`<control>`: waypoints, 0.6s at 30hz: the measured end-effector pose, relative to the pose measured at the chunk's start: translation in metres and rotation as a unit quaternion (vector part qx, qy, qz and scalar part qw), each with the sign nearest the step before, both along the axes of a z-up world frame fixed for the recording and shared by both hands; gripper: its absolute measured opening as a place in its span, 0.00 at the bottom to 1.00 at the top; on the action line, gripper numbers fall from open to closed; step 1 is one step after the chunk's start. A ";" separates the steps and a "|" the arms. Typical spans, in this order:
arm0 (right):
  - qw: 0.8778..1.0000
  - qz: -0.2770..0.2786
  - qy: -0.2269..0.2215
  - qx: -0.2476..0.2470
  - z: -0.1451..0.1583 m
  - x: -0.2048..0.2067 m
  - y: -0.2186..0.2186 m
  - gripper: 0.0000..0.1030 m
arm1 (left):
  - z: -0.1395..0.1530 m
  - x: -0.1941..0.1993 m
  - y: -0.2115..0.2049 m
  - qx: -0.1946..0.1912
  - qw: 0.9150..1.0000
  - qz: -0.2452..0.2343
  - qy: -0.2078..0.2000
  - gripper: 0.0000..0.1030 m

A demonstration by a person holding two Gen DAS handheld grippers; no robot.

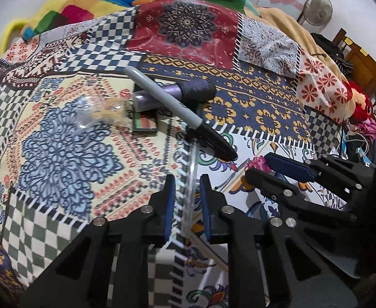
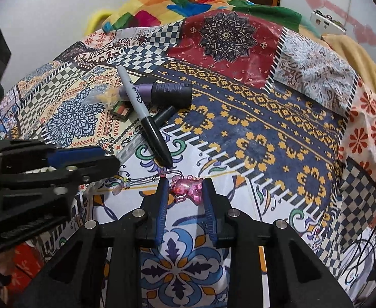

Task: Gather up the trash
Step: 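Grasp the clear plastic stick with the left tool while the right tool grasps the pink toy, then carry the clear stick with the left tool while the right tool carries the pink toy over the bin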

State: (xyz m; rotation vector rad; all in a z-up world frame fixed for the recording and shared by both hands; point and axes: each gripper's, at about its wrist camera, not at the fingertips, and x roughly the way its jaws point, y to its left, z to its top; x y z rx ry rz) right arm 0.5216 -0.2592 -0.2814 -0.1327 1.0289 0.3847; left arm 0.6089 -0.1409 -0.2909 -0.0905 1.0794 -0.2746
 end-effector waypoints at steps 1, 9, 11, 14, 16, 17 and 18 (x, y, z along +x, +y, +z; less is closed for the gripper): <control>1.000 -0.003 0.001 0.002 0.001 -0.001 -0.002 0.23 | 0.000 0.000 -0.002 0.002 1.000 0.000 -0.006 0.16; 0.999 -0.029 0.003 0.022 0.015 -0.009 -0.018 0.23 | -0.003 0.005 -0.013 0.026 0.999 0.005 -0.031 0.07; 0.999 -0.034 0.003 0.028 0.020 -0.011 -0.021 0.23 | -0.002 0.004 -0.016 0.036 0.999 0.000 -0.026 0.07; 0.999 -0.038 -0.003 0.032 0.031 -0.015 -0.022 0.23 | 0.000 0.001 -0.014 0.025 1.000 -0.003 -0.001 0.07; 0.999 -0.039 -0.008 0.035 0.039 -0.019 -0.023 0.23 | 0.007 -0.005 -0.012 0.027 1.000 0.001 0.006 0.07; 0.998 -0.040 -0.010 0.037 0.042 -0.021 -0.024 0.23 | 0.012 -0.008 -0.011 0.028 1.000 0.003 0.005 0.07; 0.998 -0.040 -0.012 0.039 0.046 -0.022 -0.024 0.23 | 0.015 -0.012 -0.010 0.027 1.000 0.004 0.005 0.07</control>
